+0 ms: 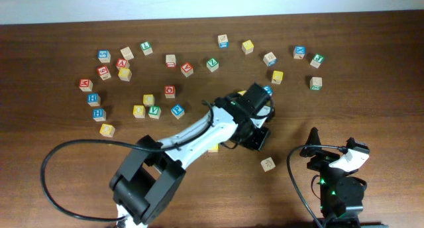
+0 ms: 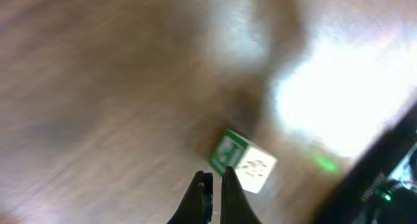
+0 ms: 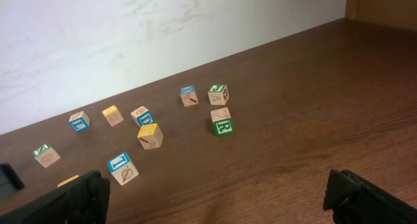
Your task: Spell out RSS
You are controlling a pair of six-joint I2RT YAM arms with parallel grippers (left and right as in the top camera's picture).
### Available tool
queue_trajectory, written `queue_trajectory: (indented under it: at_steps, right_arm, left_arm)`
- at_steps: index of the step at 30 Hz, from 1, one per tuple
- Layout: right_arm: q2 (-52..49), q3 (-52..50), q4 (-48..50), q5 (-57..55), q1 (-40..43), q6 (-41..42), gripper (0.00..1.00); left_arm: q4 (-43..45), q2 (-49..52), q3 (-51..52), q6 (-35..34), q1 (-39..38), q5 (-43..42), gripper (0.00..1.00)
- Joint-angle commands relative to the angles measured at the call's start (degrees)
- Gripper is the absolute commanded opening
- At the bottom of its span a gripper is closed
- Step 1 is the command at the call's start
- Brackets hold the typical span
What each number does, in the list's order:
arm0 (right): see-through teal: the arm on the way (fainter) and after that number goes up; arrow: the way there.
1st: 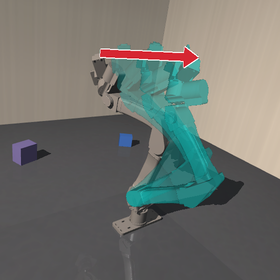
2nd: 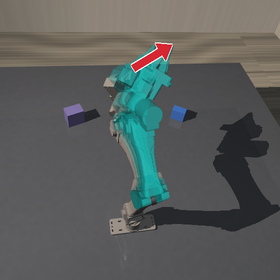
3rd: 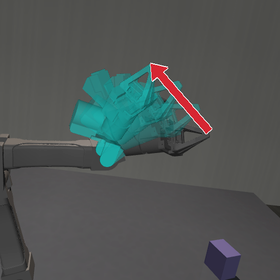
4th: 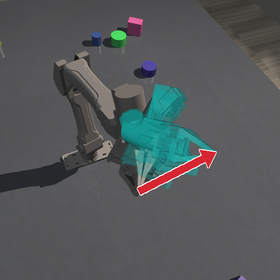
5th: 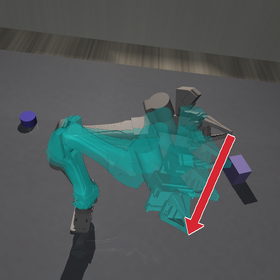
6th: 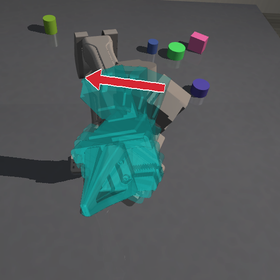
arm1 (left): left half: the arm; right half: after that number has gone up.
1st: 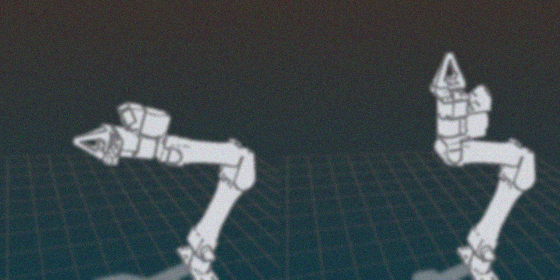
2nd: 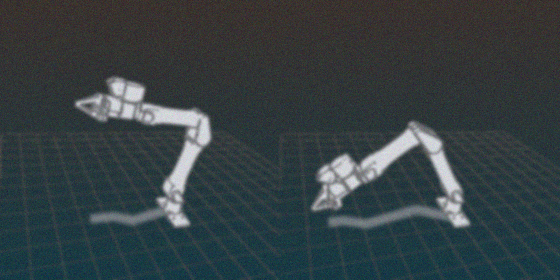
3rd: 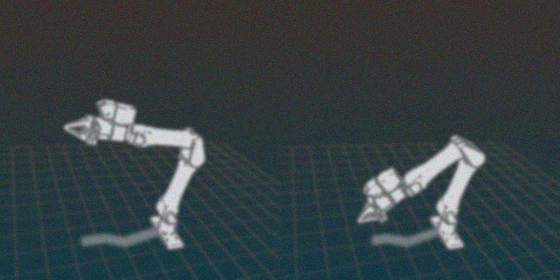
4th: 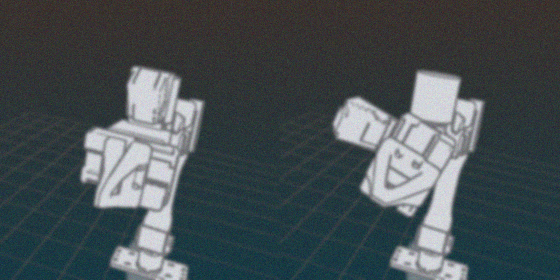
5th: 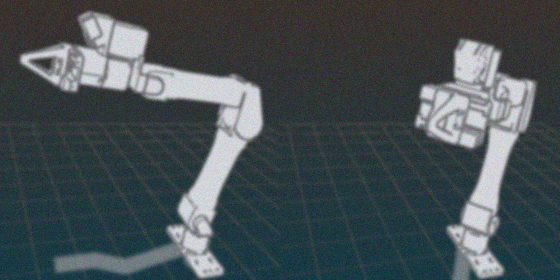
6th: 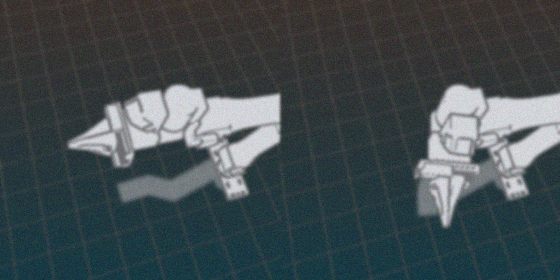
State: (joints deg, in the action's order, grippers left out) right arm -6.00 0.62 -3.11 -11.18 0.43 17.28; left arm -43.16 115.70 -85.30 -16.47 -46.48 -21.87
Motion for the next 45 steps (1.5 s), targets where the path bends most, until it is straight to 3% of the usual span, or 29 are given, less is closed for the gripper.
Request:
queue_trajectory:
  at_steps: [1,20,37,42,45]
  right_arm:
    - [0.22,-0.28,-0.44,-1.09,0.39,-0.48,0.98]
    - [0.22,-0.28,-0.44,-1.09,0.39,-0.48,0.98]
    - [0.22,-0.28,-0.44,-1.09,0.39,-0.48,0.98]
    - [0.22,-0.28,-0.44,-1.09,0.39,-0.48,0.98]
    - [0.22,-0.28,-0.44,-1.09,0.39,-0.48,0.98]
  left_arm:
    - [-0.24,-1.27,0.94,1.16,-3.17,-1.84,0.00]
    - [0.72,6.95,1.27,1.14,-4.92,-1.05,0.00]
    - [1.09,11.10,1.27,1.11,-4.59,14.51,0.00]
    - [-0.35,11.10,1.27,-6.25,-0.55,14.86,0.00]
    - [-1.53,11.10,1.27,-6.23,1.03,14.88,0.00]
